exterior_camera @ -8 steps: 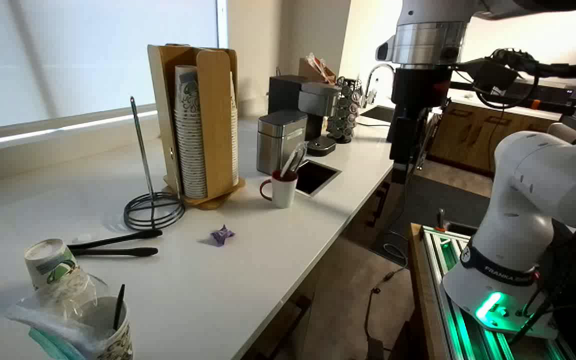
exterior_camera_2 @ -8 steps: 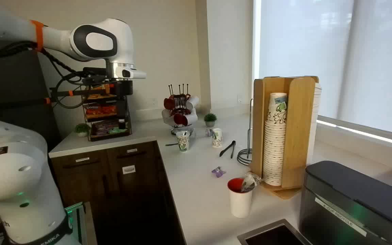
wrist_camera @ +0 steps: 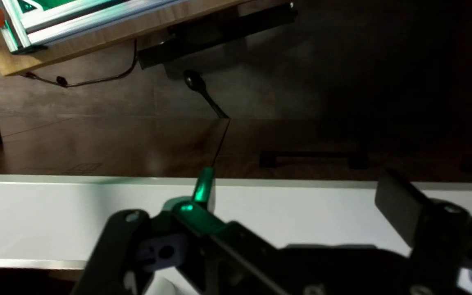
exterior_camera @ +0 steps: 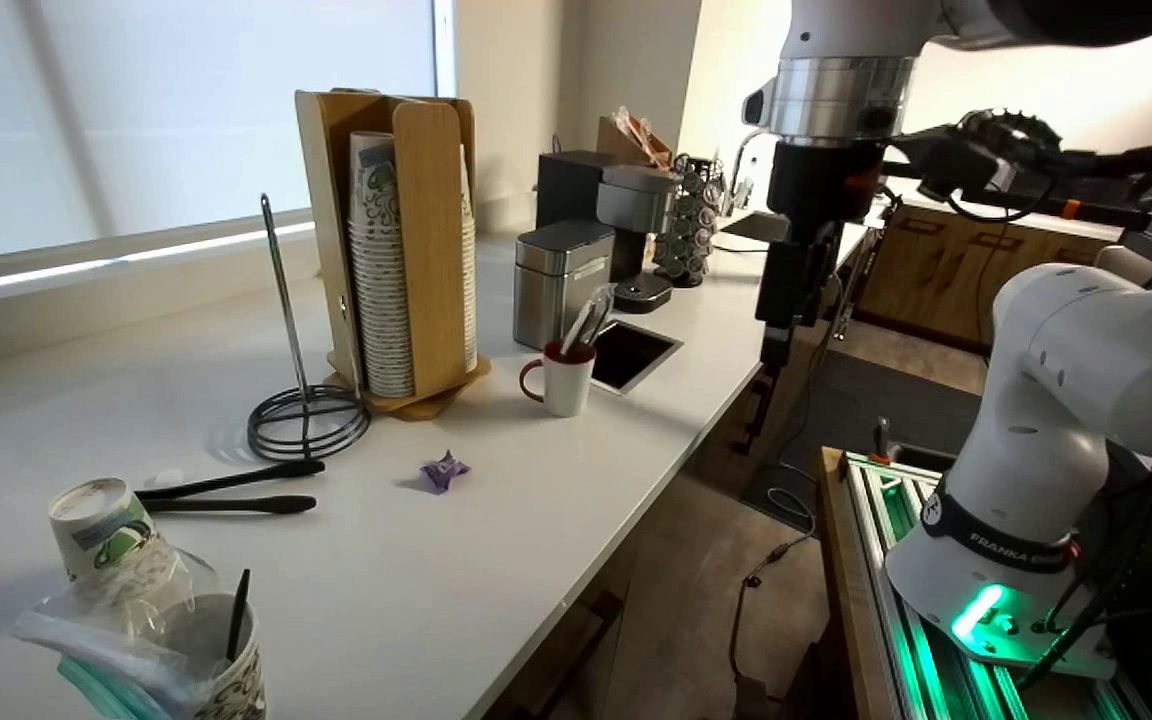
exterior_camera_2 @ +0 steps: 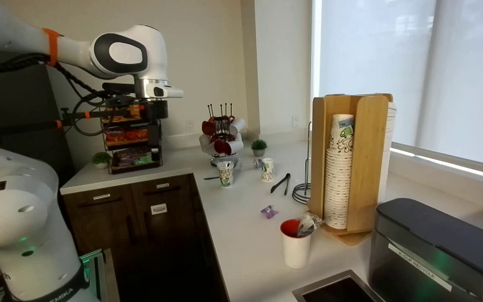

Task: Hang the tongs on the rack

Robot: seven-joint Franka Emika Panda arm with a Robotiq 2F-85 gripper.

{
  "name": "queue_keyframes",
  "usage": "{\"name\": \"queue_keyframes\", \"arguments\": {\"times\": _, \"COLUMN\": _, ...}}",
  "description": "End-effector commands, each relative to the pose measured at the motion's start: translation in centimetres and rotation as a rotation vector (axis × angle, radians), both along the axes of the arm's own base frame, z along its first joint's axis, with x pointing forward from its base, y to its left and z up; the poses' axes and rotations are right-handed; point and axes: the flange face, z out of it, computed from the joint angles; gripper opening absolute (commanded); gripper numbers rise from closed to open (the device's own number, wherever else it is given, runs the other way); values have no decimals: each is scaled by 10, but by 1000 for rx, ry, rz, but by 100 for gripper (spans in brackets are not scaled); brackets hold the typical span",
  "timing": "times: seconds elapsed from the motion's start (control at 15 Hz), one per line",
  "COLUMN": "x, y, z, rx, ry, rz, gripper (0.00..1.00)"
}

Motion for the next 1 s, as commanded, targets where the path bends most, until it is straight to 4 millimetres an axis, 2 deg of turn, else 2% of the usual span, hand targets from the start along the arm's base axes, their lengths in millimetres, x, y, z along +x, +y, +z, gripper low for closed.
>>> {"name": "queue_keyframes", "arguments": {"times": 0.0, "x": 50, "y": -24, "z": -48, "rx": -103, "ry": -16, "rz": -70, "gripper": 100}}
{"name": "queue_keyframes", "arguments": {"times": 0.27, "x": 105, "y": -48, "z": -98, "rx": -179, "ry": -32, "rz": -122, "gripper": 100}}
{"name": "queue_keyframes", "arguments": {"times": 0.47, "x": 144, "y": -58, "z": -132, "rx": -130, "ry": 39, "rz": -76, "gripper": 100}}
{"name": "queue_keyframes", "arguments": {"times": 0.67, "x": 177, "y": -72, "z": -148, "rx": -117, "ry": 126, "rz": 14, "gripper": 100}}
{"name": "queue_keyframes", "arguments": {"times": 0.87, "x": 207, "y": -92, "z": -146, "rx": -339, "ry": 130, "rz": -16, "gripper": 100}}
{"name": "queue_keyframes", "arguments": {"times": 0.93, "x": 187, "y": -91, "z": -147, "rx": -243, "ry": 115, "rz": 5, "gripper": 100}}
